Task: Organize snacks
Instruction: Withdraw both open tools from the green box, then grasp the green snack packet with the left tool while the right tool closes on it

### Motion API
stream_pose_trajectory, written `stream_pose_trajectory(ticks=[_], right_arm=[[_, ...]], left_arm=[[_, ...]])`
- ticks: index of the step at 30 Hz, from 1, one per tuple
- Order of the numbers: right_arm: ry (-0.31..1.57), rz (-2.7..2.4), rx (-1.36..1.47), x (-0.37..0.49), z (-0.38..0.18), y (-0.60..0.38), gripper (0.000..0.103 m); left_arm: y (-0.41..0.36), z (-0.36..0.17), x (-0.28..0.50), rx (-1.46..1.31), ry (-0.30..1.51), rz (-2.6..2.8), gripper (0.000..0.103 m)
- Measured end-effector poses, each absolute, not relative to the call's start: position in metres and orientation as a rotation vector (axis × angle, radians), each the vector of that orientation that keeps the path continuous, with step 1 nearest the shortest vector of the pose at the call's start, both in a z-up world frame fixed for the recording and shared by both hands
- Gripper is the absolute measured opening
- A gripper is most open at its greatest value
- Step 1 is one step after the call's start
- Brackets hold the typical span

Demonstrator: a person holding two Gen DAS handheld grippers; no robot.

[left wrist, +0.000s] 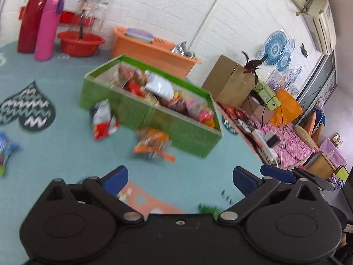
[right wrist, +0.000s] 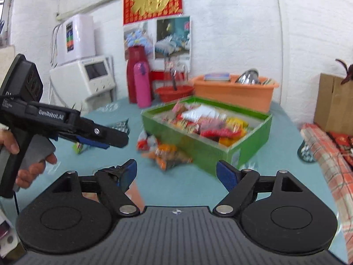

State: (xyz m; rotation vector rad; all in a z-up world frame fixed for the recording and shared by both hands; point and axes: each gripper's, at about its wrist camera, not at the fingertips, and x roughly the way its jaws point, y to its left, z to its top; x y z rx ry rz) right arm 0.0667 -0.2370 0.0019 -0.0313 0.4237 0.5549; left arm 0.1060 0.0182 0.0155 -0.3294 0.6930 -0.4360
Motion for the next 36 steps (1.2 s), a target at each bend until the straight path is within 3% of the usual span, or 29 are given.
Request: stream_pose_trajectory(ticks=[7,16,17,18,20,36], right_arm=[[0.573,0.565,-0.072,0.046,-0.041,-0.226,0.103],[0.612,0.558,-0.068,0.053,-0.05,-0.204,0.103],[0.626,0.555,-0.074,0.054,-0.052,-0.201,0.072],[0.639,0.554,-0.081,0.056,-0.054,-0.198,0.058],[0.633,0.557,-0.102,0.055,-0.054,-0.192,0.049],[0.649,0.674,-0.137,0.061,-0.047,-0.128,0.052]], left_arm=[[0.042,-0.013,0.073,-0.33,0.755,-0.351,0.103],[0.054,-0.013,0.064,-0.312,0.734,-0.29,0.103],[0.056,-0.013,0.063,-0.314,0.733,-0.287,0.103],[0.057,-0.014,0.064,-0.319,0.734,-0.286,0.103],[0.059,-0.016,0.065,-0.325,0.736,-0.284,0.103],[0.082,-0.022,0.069,-0.327,0.758,-0.241,0.103]])
